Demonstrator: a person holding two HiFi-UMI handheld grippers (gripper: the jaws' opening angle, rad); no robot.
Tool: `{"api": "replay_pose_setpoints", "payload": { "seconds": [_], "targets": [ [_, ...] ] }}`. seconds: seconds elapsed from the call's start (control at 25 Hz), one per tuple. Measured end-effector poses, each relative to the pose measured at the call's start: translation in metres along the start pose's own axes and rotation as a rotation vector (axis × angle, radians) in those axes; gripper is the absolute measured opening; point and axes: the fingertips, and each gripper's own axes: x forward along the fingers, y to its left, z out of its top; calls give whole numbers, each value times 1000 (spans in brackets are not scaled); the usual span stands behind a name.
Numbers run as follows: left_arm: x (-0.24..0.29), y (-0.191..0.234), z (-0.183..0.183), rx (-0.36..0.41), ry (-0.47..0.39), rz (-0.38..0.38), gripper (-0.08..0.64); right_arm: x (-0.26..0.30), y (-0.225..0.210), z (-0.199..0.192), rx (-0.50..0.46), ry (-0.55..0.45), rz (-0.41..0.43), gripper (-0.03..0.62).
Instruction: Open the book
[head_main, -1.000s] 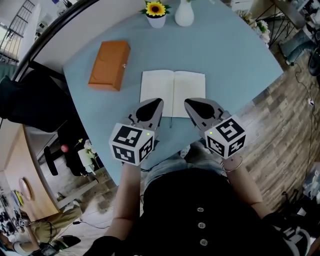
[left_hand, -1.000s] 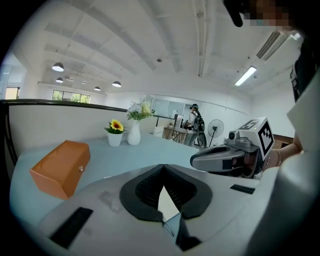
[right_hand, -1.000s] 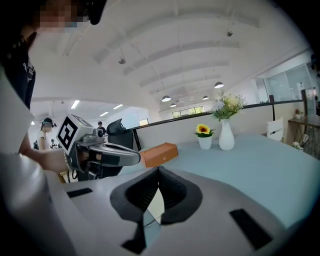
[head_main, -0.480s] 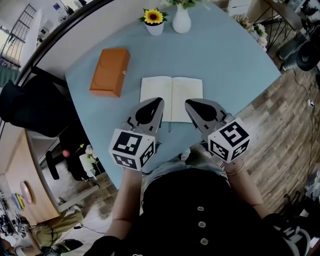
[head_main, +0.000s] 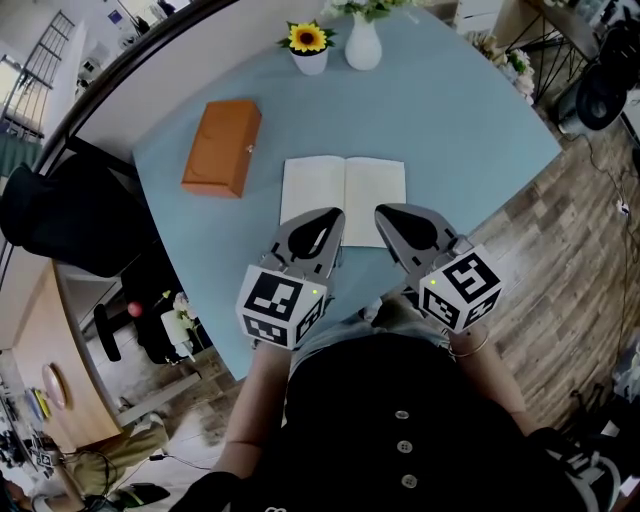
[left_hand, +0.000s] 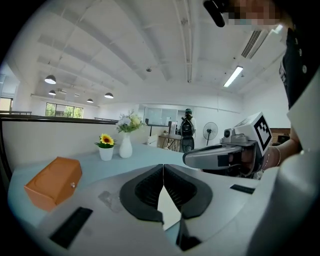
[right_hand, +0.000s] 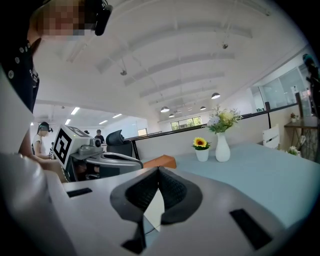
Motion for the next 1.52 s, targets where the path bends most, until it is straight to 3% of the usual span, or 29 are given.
{"api": "replay_pose_setpoints", "payload": {
  "seconds": [0.76,1.16,1.52],
  "targets": [
    [5,-19,-44,-23,116,-75,12,7,2,-34,47,77,13,2],
    [8,-15,-63,-57,200,-69,12,8,1,-41,53,94,10,2],
    [9,-15,-67,-79,204,-70,12,9,2,-46,51,114,20,2]
  ]
}}
